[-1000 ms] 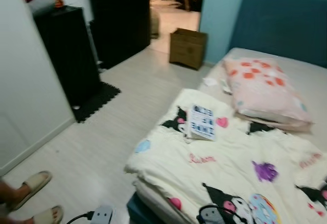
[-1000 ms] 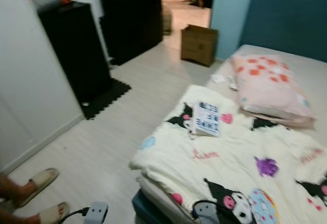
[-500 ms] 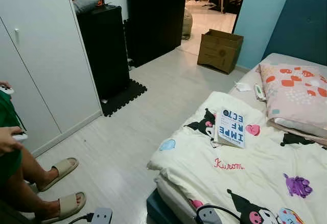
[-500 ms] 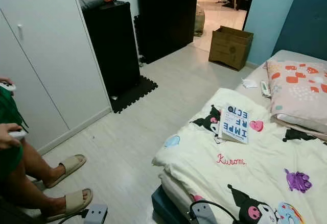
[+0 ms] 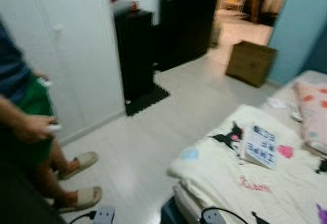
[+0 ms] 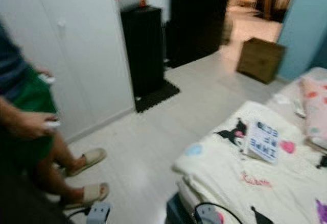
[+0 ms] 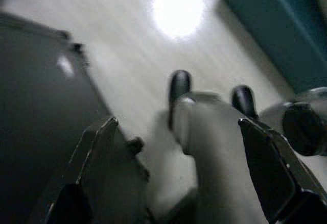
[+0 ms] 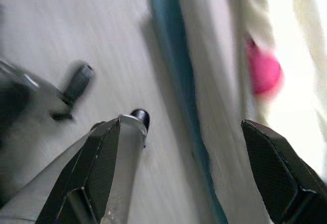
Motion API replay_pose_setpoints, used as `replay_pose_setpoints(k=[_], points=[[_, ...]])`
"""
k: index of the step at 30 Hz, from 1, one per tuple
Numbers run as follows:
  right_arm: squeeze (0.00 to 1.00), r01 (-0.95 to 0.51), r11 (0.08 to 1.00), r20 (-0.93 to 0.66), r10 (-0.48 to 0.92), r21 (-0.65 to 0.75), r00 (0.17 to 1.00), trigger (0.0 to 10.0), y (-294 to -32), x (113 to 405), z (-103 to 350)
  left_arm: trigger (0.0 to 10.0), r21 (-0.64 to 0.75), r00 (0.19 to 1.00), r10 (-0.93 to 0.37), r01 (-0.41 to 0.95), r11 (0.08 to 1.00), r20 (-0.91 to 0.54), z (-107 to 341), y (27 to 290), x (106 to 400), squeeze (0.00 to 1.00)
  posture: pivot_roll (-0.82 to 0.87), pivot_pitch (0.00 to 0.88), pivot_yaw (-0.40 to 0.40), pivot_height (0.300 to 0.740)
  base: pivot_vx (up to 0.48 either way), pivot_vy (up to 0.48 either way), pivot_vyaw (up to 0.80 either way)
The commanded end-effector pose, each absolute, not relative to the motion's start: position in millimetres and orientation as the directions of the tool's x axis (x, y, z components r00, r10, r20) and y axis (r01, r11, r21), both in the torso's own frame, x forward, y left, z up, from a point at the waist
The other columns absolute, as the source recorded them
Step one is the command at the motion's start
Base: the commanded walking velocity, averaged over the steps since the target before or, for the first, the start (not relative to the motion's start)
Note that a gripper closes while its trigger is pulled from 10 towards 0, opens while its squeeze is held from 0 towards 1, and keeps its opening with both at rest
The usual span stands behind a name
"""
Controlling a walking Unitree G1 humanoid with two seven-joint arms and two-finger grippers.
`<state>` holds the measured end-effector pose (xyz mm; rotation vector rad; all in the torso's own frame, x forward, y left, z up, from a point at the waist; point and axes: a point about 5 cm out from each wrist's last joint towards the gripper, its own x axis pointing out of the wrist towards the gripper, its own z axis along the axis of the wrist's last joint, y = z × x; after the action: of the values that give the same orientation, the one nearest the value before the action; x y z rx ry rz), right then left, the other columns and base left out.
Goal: Clean up the room
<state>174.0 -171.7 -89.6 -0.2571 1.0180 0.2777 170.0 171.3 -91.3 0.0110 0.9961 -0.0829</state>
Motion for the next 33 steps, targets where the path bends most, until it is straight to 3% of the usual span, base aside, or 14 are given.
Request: replay_pose_setpoints(k=[1, 14, 29, 33], points=[[0.00, -0.338, 0.937, -0.878, 0.085, -0.091, 0.471, 10.0, -178.4, 166.7, -92.5, 10.0, -0.040, 0.511, -0.072, 0.072, 0.997, -0.857, -96.1, 167.6, 159.7, 0.00, -0.06, 0.025, -0.046, 0.740, 0.000, 0.000, 0.77], [0.00, -0.339, 0.936, -0.879, 0.077, -0.099, 0.470, 10.0, -179.9, 166.6, -92.4, 10.0, -0.060, 0.531, -0.059, 0.014, 0.998, -0.845, -94.3, 167.8, 163.7, 0.00, -0.06, 0.033, -0.048, 0.740, 0.000, 0.000, 0.03], [0.00, -0.357, 0.928, -0.879, 0.084, -0.102, 0.470, 10.0, -178.3, 166.5, -92.5, 10.0, -0.047, 0.533, -0.040, 0.001, 0.999, -0.845, -93.5, 172.5, 165.2, 0.00, -0.05, 0.022, -0.048, 0.740, 0.000, 0.000, 0.79], [0.00, -0.345, 0.933, -0.880, 0.072, -0.108, 0.470, 10.0, -179.2, 166.5, -92.7, 10.0, -0.048, 0.536, -0.042, 0.003, 0.999, -0.843, -93.2, 171.7, 166.0, 0.00, -0.05, 0.022, -0.047, 0.740, 0.000, 0.000, 0.00]])
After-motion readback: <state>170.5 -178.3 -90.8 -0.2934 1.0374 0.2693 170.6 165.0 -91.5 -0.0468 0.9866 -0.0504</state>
